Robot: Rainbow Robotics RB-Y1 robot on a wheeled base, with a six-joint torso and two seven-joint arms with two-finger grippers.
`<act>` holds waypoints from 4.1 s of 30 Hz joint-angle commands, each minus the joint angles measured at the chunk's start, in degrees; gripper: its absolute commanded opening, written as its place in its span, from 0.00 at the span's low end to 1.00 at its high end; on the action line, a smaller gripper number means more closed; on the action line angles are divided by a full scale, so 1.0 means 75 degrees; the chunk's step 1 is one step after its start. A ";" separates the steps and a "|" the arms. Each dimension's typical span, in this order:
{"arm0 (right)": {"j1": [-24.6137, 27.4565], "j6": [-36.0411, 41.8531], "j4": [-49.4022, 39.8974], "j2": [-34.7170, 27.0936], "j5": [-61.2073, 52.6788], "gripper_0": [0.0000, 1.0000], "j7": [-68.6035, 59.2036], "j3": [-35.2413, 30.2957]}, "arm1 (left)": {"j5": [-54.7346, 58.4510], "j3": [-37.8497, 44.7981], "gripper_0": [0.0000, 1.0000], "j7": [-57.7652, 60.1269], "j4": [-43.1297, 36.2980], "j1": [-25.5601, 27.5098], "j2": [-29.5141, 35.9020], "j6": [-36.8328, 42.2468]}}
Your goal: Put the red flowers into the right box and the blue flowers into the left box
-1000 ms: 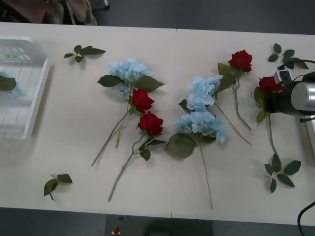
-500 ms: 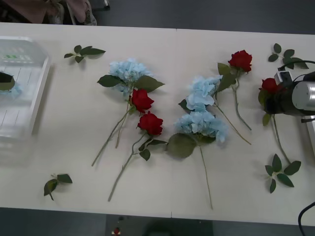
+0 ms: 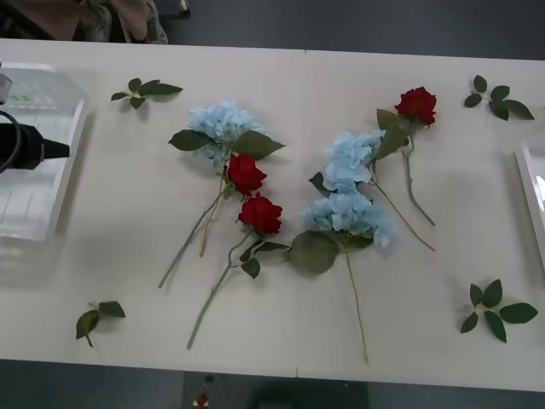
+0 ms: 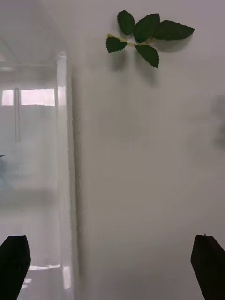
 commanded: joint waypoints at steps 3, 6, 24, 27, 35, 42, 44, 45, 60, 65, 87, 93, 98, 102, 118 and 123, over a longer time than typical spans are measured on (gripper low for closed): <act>-0.0212 -0.0229 0.0357 -0.1175 -0.0061 0.00 0.0832 -0.0190 | -0.0211 -0.0767 1.00 0.1064 -0.0084 -0.0654 -0.0067 -0.0359; -0.0212 -0.1061 0.1271 -0.1304 -0.0155 0.00 0.1394 -0.0214 | -0.0293 -0.1130 1.00 0.1510 -0.0072 -0.0736 -0.0090 -0.0687; -0.0212 -0.4108 0.4845 -0.0917 -0.0237 0.00 0.2039 0.0642 | -0.0961 -0.2595 1.00 0.3865 -0.0060 -0.1685 -0.0641 -0.0851; -0.0212 -0.4307 0.4974 -0.0694 -0.0190 0.00 0.2051 0.0642 | -0.1383 -0.2841 1.00 0.4275 -0.0037 -0.1849 -0.0876 -0.0851; -0.0212 -0.4588 0.4962 -0.0448 -0.0202 0.98 0.2156 0.0642 | -0.3000 -0.3427 1.00 0.5353 -0.0014 -0.2119 -0.1731 -0.0851; -0.0212 -0.4061 0.4306 -0.0507 -0.0307 1.00 0.2191 0.0571 | -0.3141 -0.3439 1.00 0.5857 0.0186 -0.2177 -0.2258 -0.1062; -0.0212 -0.3616 0.3884 -0.0507 -0.0331 1.00 0.2156 0.0396 | -0.3141 -0.3439 1.00 0.5810 0.0338 -0.2177 -0.2411 -0.1273; -0.0212 -0.3264 0.3568 -0.0507 -0.0354 1.00 0.2121 0.0290 | -0.3153 -0.3439 1.00 0.5775 0.0490 -0.2177 -0.2516 -0.1449; -0.0423 -0.1799 0.0802 0.0360 -0.0694 1.00 -0.0047 0.0794 | -0.3961 -0.3439 1.00 0.4275 0.2776 -0.3408 -0.3840 -0.1777; -0.0517 -0.2643 0.0814 0.0829 -0.0577 1.00 -0.0774 0.1357 | -0.4090 -0.3439 1.00 0.4193 0.3315 -0.3865 -0.3946 -0.1777; -0.1900 -0.6522 0.4154 0.2189 0.0091 1.00 -0.1125 0.3337 | -0.4442 -0.4306 1.00 0.3853 0.4170 -0.4451 -0.4555 -0.1789; -0.1911 -0.6721 0.4318 0.2282 0.0267 1.00 -0.1195 0.3618 | -0.4535 -0.4318 1.00 0.3642 0.4158 -0.4439 -0.4590 -0.1789; -0.1911 -0.6768 0.4435 0.2376 0.0454 1.00 -0.1172 0.3618 | -0.4852 -0.4705 1.00 0.3537 0.4158 -0.4439 -0.4590 -0.1789; -0.1911 -0.6827 0.4552 0.2482 0.0607 1.00 -0.1207 0.3630 | -0.4864 -0.4763 1.00 0.3478 0.4158 -0.4439 -0.4579 -0.1789; -0.1911 -0.6944 0.4693 0.2704 0.1216 1.00 -0.1406 0.3700 | -0.4676 -0.5068 1.00 0.3221 0.4276 -0.4357 -0.4579 -0.1789; -0.1900 -0.6932 0.4693 0.2739 0.1439 0.98 -0.1488 0.3700 | -0.4606 -0.5068 0.53 0.3162 0.4311 -0.4357 -0.4579 -0.1789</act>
